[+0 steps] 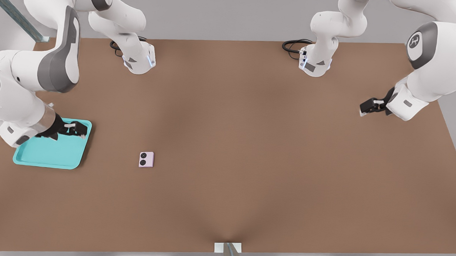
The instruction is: Keep left arm still and place phone on the tray with right arm
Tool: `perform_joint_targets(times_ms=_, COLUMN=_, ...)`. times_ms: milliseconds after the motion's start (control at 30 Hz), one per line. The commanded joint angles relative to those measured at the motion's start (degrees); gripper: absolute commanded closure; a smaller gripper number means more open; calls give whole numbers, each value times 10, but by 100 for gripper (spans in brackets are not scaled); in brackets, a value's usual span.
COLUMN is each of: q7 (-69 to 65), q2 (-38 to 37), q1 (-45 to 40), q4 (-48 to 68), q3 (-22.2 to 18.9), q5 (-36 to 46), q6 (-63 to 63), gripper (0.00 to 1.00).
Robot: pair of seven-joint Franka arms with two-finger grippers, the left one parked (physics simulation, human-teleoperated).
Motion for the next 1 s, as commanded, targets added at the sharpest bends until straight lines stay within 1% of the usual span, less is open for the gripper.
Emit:
perform_joint_targets(times_ms=0, q7=38, q2=-1, q1=-1, q4=0, q3=0, q5=16, q6=26, gripper=0)
perform_joint_targets(times_ms=67, q7=44, q2=8, q1=9, q4=-1, q3=4, q5=16, q6=32, gripper=0)
perform_joint_targets(times_ms=100, q7=64, q2=24, q1=34, q4=0, q3=5, q5=14, q6=41, gripper=0)
perform_joint_targets(times_ms=167, q7=115, q2=71, q1=95, q4=-1, q3=6, q5=-10, q6=89, gripper=0)
perform_joint_targets(times_ms=200, q7=121, q2=97, q1=111, q4=-5, q3=6, q5=-7, q6=134, gripper=0)
perform_joint_targets(times_ms=267, q7=158, q2=138, q1=139, q4=-11, q3=7, q5=-6, q6=177, gripper=0)
perform_joint_targets(times_ms=300, q7=159, q2=149, q1=139, q4=-30, q3=7, q5=-6, q6=207, gripper=0)
perform_joint_targets(times_ms=367, q7=160, q2=174, q1=133, q4=-35, q3=6, q5=-4, q6=220, gripper=0)
perform_joint_targets(times_ms=433, q7=160, q2=168, q1=133, q4=-99, q3=6, q5=-2, q6=266, gripper=0)
perform_joint_targets(times_ms=533, q7=168, q2=167, q1=128, q4=-132, q3=10, q5=-1, q6=278, gripper=1)
perform_joint_targets(times_ms=600, q7=169, q2=162, q1=127, q4=-173, q3=11, q5=0, q6=309, gripper=2)
perform_joint_targets(times_ms=667, q7=204, q2=168, q1=127, q4=-191, q3=11, q5=0, q6=320, gripper=1)
perform_joint_targets(times_ms=833, q7=203, q2=170, q1=98, q4=-275, q3=12, q5=-1, q6=414, gripper=0)
perform_joint_targets(times_ms=967, q7=197, q2=185, q1=84, q4=-278, q3=12, q5=-3, q6=427, gripper=0)
